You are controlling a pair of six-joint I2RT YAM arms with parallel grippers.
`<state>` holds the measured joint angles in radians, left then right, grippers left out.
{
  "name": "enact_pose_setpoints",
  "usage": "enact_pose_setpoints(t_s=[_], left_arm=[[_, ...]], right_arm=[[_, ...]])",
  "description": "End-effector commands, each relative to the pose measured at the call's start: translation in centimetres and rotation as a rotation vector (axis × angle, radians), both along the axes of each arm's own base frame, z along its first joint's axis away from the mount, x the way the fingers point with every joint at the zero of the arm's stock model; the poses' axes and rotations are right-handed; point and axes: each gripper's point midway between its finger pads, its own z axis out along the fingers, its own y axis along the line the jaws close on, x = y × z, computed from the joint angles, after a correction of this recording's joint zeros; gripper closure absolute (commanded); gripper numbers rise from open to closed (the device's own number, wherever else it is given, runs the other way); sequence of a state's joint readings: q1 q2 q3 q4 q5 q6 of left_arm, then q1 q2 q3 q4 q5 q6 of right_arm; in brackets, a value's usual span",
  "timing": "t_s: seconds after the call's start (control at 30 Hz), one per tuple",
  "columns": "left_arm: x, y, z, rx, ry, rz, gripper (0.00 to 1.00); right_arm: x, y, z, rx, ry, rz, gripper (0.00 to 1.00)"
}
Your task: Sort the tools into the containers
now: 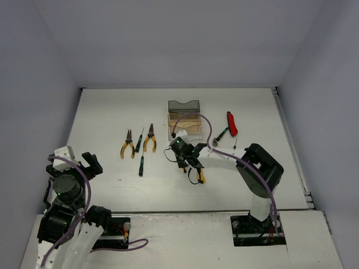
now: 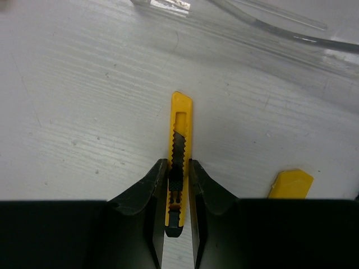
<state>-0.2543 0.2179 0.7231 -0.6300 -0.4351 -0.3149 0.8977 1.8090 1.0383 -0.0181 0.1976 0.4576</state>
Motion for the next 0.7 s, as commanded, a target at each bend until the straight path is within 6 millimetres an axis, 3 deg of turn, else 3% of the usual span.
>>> enact_pose_setpoints(t_s=[0.0,0.1,0.27,0.37,0.43,0.57,0.67], left_arm=[[0.8,-0.2,1.3,0.003,-0.041,-0.005,0.20],[0.8,-0.2,1.3,0.002,-0.041,-0.004,0.19],[0.6,0.0,1.4,0.002,-0.052,0.001,0.20],[0.6,0.0,1.4,0.003,-0.051,0.002,0.19],[0.6,0.0,1.4,0.004,-0.050,0.003,0.19],[0.5,0.2,1.4,0.005,-0.052,0.012,0.19],[0.4,0.2,1.4,0.005,-0.053,0.013,0.19]], right_arm=[[0.2,3.5,5.9,0.118,-0.097,0.100,1.00],[1.1,4.6,10.7,0.177,-0.192,0.140,1.00],[4.9,4.1,18.9,0.099,-0.455,0.196,1.00],[7.7,3.1,21.8,-0.014,-0.567,0.227,1.00],[10.7,2.5,23.8,-0.076,-0.646,0.273,1.00],[15.9,1.5,25.1,-0.085,-0.701,0.431,1.00],[18.6,1.0,25.5,-0.217,-0.766,0.568,1.00]])
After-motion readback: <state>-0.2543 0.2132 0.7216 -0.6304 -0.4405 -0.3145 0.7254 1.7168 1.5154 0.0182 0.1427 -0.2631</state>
